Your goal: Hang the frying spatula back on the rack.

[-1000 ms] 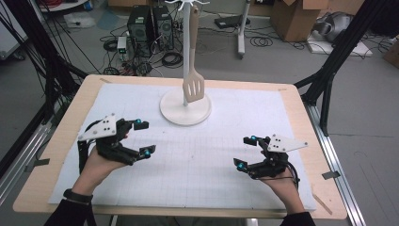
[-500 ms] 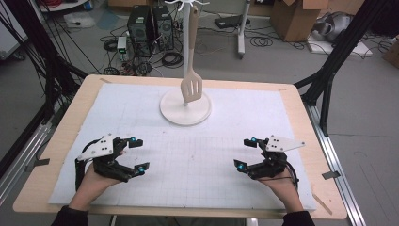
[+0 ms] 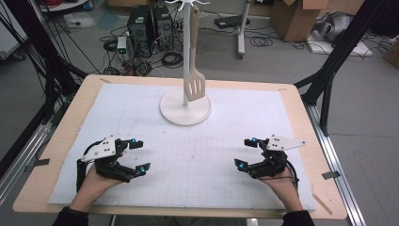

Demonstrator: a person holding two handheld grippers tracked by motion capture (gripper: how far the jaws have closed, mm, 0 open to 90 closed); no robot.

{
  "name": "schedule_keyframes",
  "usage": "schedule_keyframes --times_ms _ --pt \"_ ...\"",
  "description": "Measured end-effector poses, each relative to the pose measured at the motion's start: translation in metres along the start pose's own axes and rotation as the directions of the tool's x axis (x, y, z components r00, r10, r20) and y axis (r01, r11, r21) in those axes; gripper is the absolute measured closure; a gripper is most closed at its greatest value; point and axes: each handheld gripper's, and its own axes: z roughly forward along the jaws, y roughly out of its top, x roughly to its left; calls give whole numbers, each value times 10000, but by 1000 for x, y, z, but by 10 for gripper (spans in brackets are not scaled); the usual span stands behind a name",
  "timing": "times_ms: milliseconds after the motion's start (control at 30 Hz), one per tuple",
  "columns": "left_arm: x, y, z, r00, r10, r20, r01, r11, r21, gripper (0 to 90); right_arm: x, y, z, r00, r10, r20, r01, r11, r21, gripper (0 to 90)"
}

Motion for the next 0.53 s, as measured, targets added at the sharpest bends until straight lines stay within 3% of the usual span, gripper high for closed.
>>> schedule_keyframes --times_ms 533 --pt "2 -3 -1 9998 -156 -91 154 9997 -209 179 -1 0 1 10000 26 -13 -26 10000 -20 119"
